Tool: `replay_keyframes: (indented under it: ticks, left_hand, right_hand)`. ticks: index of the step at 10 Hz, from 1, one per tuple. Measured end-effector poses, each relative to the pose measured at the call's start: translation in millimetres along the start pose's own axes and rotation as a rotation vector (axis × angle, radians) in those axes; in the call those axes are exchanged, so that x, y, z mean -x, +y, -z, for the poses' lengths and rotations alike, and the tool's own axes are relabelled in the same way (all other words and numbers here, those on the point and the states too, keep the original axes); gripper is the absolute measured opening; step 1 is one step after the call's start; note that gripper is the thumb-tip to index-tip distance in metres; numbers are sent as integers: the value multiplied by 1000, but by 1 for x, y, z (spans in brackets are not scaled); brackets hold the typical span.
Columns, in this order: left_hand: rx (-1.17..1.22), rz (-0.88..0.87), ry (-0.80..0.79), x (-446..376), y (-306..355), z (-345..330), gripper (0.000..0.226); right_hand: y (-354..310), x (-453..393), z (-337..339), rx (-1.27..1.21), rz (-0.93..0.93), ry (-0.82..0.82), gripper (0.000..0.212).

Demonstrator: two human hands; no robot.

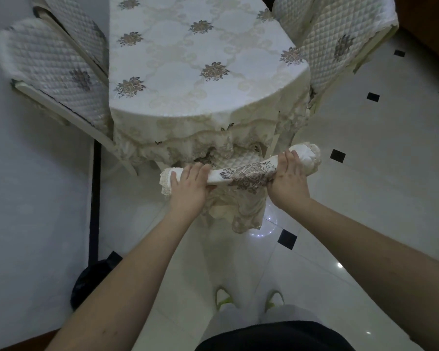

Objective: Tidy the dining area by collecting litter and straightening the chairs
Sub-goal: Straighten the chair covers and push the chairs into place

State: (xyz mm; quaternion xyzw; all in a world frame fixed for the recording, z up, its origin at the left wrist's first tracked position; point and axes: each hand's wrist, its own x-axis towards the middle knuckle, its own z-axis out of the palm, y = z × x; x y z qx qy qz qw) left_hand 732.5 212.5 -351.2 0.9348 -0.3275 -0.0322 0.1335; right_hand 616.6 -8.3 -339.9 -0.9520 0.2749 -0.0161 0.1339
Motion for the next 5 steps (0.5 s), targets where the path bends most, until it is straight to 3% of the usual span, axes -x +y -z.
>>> replay_keyframes:
  ticks: [2,3,4,5]
  left_hand:
    - [-91,95,-60,2,10,6,58]
    - [-218,194,-126,11,27,9,70]
    - [-214,244,-95,35,57,9,74]
    - [-200,202,-11,73,89,8,70]
  right_hand:
    - [5,2,7,8,54,-40,67]
    - [17,2,23,-9,141,-145,70]
    - [37,4,48,-9,255,-272,75]
    - [68,36,60,9,346,-239,72]
